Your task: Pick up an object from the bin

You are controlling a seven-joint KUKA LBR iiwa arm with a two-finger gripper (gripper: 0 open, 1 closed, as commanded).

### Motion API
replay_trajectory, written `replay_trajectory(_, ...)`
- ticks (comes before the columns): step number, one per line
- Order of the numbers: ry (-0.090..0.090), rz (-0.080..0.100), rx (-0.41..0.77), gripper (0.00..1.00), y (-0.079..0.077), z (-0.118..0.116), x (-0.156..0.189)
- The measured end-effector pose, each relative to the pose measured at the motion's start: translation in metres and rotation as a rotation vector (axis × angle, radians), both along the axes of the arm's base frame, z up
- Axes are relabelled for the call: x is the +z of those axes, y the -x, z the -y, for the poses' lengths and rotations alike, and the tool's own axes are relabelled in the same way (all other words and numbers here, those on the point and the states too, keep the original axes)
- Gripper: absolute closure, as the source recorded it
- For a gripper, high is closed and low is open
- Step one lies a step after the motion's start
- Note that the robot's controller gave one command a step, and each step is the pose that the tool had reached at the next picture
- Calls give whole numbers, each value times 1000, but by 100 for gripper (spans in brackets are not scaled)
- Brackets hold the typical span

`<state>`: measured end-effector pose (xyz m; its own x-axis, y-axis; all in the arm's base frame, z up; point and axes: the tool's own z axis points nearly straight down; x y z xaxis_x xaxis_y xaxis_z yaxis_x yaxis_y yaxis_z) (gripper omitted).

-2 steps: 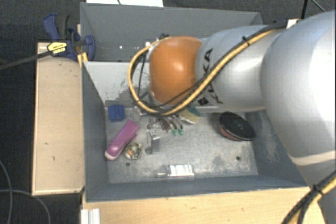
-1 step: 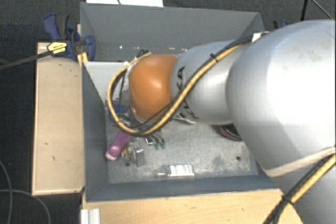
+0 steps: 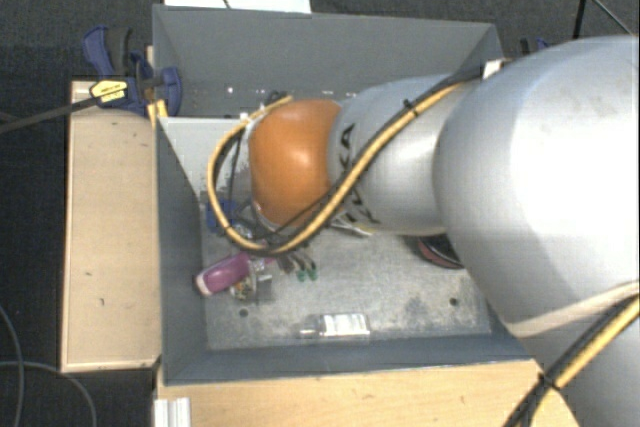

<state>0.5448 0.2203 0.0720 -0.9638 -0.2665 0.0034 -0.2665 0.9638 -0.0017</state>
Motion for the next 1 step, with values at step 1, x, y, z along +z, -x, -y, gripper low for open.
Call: replay_trajectory(1,-6,12,-98,100,-16,7,187)
